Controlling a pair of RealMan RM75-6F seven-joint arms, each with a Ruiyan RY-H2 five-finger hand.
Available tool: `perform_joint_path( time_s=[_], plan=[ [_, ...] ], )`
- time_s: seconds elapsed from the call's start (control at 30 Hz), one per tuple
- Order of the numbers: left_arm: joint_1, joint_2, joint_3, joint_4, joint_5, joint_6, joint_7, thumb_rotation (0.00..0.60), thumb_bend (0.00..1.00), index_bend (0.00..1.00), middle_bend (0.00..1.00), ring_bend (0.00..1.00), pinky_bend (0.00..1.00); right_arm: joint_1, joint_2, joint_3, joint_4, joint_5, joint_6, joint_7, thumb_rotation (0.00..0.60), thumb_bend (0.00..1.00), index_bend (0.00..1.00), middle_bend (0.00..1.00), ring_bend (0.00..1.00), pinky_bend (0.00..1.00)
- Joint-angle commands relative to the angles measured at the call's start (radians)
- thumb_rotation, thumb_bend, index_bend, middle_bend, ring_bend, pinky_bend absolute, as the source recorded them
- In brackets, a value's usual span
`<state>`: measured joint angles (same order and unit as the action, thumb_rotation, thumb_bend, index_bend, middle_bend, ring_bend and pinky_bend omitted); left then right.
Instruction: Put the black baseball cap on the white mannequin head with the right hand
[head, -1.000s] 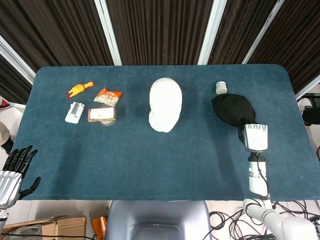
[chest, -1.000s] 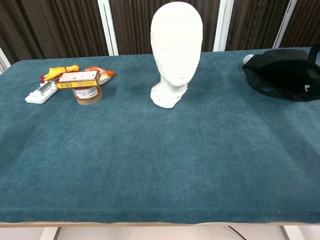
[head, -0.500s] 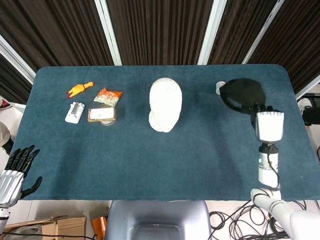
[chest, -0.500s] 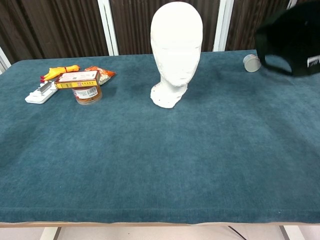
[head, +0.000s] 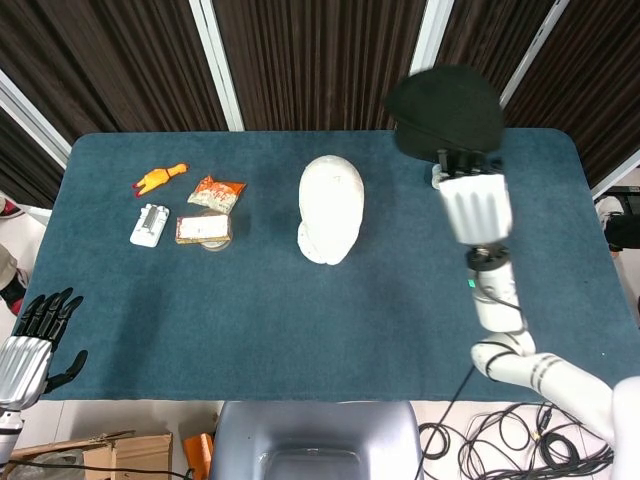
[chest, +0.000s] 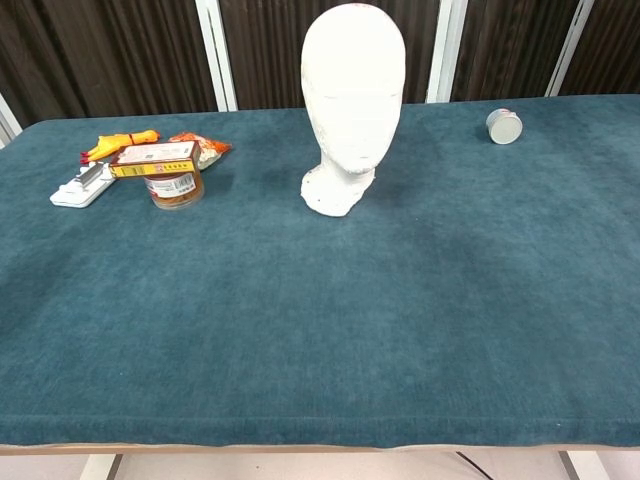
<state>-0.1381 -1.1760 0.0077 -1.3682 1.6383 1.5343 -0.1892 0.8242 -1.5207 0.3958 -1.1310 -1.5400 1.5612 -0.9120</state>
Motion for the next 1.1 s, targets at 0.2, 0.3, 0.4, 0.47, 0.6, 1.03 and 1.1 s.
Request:
perform_joint_path(
  time_s=[0.2,0.3,0.4,0.47,0.6,1.03,1.1],
  plan=[
    [0.003,0.004,-0.002,0.002,-0.003,0.008,-0.011,0.600,0.39,0.00,0.00,0.00,0.00,0.145,-0.040,-0.003,-0.048,-0.077,-0.097,-0.177,0.600,0.47,0.96,0.74,0.75,0.99],
    [0.004,0.006,-0.001,0.002,0.000,0.011,-0.015,0.600,0.39,0.00,0.00,0.00,0.00,0.154,-0.057,-0.021,-0.037,-0.087,-0.108,-0.196,0.600,0.46,0.96,0.74,0.75,0.99],
    [0.004,0.008,0.000,0.001,0.001,0.013,-0.017,0.600,0.39,0.00,0.00,0.00,0.00,0.151,-0.067,-0.044,-0.025,-0.101,-0.109,-0.205,0.600,0.46,0.96,0.74,0.75,0.99],
    [0.003,0.009,0.000,0.000,0.001,0.012,-0.017,0.600,0.39,0.00,0.00,0.00,0.00,0.148,-0.069,-0.055,-0.021,-0.106,-0.111,-0.209,0.600,0.46,0.96,0.74,0.75,0.99],
    [0.002,0.009,0.002,-0.001,0.007,0.013,-0.017,0.600,0.39,0.00,0.00,0.00,0.00,0.142,-0.072,-0.079,-0.020,-0.124,-0.109,-0.210,0.600,0.46,0.96,0.75,0.75,0.99],
    [-0.001,0.009,0.003,-0.003,0.009,0.012,-0.018,0.600,0.39,0.00,0.00,0.00,0.00,0.074,-0.080,-0.201,-0.040,-0.211,-0.094,-0.202,0.600,0.46,0.96,0.75,0.75,0.99],
    [-0.002,0.009,0.003,-0.003,0.010,0.012,-0.016,0.600,0.39,0.00,0.00,0.00,0.00,0.067,-0.083,-0.216,-0.039,-0.230,-0.089,-0.198,0.600,0.46,0.96,0.75,0.75,1.00]
  ],
)
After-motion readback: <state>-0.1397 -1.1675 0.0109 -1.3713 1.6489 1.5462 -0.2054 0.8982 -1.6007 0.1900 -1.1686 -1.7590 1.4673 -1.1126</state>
